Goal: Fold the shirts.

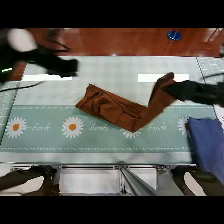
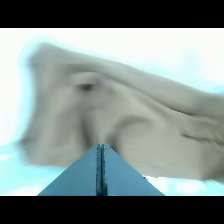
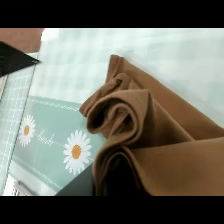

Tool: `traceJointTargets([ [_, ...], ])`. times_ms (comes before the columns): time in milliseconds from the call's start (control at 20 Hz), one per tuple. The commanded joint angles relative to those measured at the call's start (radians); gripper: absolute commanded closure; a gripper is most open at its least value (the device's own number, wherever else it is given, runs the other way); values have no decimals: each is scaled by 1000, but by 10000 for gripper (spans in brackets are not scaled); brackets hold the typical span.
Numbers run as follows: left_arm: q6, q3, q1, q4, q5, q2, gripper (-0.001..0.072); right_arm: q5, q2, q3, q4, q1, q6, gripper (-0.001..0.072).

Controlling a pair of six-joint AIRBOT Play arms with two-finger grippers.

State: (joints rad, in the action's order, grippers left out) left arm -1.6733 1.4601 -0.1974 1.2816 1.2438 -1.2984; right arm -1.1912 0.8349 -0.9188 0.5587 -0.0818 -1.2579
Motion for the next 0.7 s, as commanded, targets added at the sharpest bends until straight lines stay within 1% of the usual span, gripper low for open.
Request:
traceJointTargets([
  [0,-9,-224,118,65,-115,360,685,183,245,-154,-7,254,29,691],
  [100,-23,-356,111,48,-137,525,685,247,420,-288,23,380,14,691],
  [200,-35,-475,109,-2,-136,648,685,251,601,-428,27,467,-14,691],
  [300,-48,-574,109,-48,-137,729,685,251,758,-541,27,518,-43,691],
  [500,-53,-695,109,-108,-137,772,685,236,959,-692,22,571,-101,690],
  [650,-49,-753,109,-131,-138,763,685,224,1038,-766,23,605,-133,691],
])
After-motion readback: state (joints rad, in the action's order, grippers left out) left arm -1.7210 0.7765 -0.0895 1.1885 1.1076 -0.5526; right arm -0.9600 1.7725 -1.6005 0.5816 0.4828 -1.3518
